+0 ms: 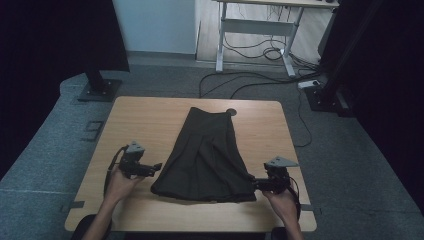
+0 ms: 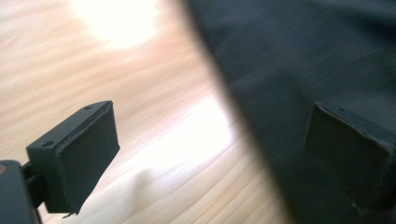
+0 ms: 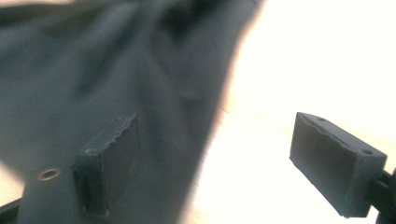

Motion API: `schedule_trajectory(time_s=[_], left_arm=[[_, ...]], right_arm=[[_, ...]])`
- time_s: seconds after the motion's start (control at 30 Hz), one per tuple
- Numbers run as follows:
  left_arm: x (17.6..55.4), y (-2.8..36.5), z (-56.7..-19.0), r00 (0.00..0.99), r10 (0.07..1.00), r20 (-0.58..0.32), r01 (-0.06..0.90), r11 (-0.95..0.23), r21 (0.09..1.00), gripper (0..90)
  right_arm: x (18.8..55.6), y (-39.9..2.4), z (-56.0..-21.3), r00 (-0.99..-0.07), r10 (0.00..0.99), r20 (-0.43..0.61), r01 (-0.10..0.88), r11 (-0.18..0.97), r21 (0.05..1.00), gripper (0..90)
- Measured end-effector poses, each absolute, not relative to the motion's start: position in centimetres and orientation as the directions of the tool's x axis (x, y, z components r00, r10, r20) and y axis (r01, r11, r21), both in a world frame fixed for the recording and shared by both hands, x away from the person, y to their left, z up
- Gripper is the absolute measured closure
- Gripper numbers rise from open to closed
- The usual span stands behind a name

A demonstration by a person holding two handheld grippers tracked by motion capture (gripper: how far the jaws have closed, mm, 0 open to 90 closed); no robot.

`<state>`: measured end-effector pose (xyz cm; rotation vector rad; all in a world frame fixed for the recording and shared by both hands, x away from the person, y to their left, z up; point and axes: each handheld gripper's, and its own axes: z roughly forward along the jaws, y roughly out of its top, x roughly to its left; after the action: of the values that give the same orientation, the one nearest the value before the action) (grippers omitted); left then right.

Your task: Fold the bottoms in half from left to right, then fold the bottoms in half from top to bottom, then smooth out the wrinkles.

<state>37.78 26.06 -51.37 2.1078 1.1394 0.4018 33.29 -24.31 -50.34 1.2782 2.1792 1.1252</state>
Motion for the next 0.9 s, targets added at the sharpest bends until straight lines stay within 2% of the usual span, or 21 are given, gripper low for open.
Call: schedule_trajectory(time_s=[0.13, 0.27, 0.57, 0.9], left_arm=[[37.9, 28.2, -53.6, 0.530, 0.848, -0.014, 0.660, -0.401, 0.635, 0.9], [38.4, 28.7, -54.6, 0.525, 0.851, -0.009, 0.658, -0.399, 0.639, 0.0], [38.4, 28.9, -54.8, 0.524, 0.851, -0.007, 0.644, -0.391, 0.657, 0.0], [38.4, 28.9, -54.8, 0.518, 0.855, -0.008, 0.647, -0.386, 0.657, 0.0]], right_arm=[[34.8, -26.2, -53.3, -0.469, 0.882, 0.053, 0.632, 0.293, 0.717, 14.3], [35.5, -26.8, -55.1, -0.451, 0.893, 0.011, 0.640, 0.314, 0.701, 11.0], [35.5, -26.4, -55.7, -0.450, 0.893, 0.008, 0.625, 0.309, 0.717, 0.0], [35.6, -26.4, -55.6, -0.447, 0.894, 0.010, 0.635, 0.309, 0.708, 0.0]])
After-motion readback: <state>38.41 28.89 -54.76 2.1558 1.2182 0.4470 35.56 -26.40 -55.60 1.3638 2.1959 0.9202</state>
